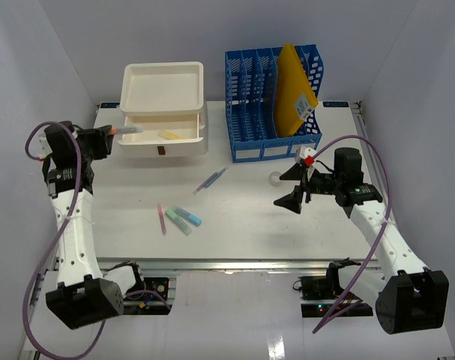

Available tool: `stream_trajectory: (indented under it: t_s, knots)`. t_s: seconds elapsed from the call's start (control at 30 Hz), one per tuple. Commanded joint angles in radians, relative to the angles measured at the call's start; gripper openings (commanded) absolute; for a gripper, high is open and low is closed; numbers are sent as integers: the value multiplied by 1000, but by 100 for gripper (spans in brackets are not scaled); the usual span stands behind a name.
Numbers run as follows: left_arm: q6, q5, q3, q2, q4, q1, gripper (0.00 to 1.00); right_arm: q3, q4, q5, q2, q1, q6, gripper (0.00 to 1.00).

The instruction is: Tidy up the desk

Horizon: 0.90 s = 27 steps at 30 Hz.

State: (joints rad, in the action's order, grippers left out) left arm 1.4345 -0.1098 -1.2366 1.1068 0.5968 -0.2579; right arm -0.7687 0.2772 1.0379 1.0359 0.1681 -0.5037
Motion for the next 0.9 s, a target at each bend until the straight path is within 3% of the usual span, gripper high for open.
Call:
stream_trajectory:
  t_s: [0.0,0.2,0.37,0.67,0.87]
  knots:
    - [4,39,-111,181,-52,173,0,14,-41,28,-16,-18,-1,98]
    - [18,156,-235,341,-69,286,0,25,-55,40,-19,-35,7,98]
    - [13,183,-244,395,-68,296,4,26,-54,48,-14,-36,0,98]
    - [-58,119,-206,375,-81,296,66,24,12,94,9,-6,-102,98]
    - [-180,35,-220,329,-144,296,83,-20,66,-108,70,243,-182,97]
